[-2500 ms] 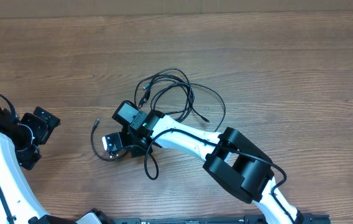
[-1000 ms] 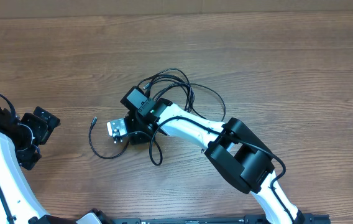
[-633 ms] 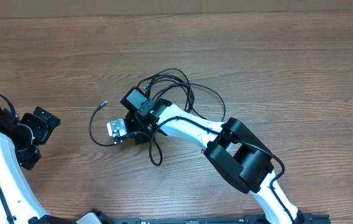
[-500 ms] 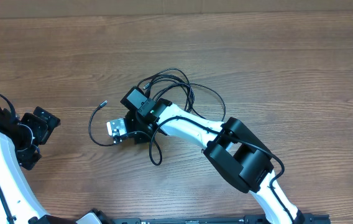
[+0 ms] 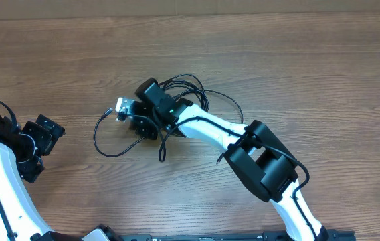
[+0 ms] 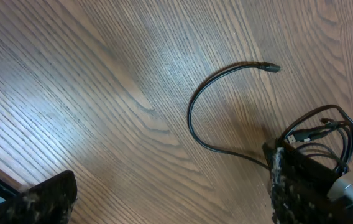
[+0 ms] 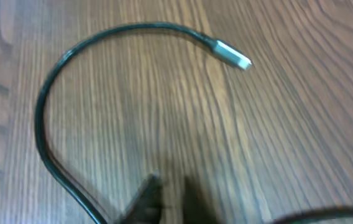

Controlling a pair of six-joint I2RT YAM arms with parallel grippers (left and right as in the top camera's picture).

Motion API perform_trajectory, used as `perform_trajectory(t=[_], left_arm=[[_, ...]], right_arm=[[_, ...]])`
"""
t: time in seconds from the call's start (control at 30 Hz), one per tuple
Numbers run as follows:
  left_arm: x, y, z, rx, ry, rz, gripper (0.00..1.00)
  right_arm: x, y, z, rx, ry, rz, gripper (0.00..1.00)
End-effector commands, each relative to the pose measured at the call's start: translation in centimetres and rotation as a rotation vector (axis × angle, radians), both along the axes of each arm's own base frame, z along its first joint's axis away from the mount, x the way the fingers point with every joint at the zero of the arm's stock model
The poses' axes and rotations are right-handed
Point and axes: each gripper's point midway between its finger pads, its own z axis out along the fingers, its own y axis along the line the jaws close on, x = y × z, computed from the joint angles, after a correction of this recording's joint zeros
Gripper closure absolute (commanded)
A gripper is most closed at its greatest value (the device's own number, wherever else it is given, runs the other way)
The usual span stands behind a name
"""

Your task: Untangle cables

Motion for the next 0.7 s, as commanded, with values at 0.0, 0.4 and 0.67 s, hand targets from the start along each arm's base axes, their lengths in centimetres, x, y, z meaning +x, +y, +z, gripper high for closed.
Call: perform_trajectory(t=[0.0, 0.4, 0.67], left_arm=[[-0.2, 0.1, 0.4, 0.014, -0.012, 0.009, 0.0], [-0.2, 0.1, 0.4, 0.014, -0.012, 0.009, 0.0], [-0.2, 0.0, 0.4, 0.014, -0.012, 0.009, 0.01]], right_arm=[[0.3, -0.5, 1.3, 0.017, 0.072, -0.067, 0.74], [-2.9, -2.4, -1.7, -0.136, 0.049, 0.12, 0.35], [-3.2, -3.8, -4.5, -0.226, 0.003, 0.168, 0.53]])
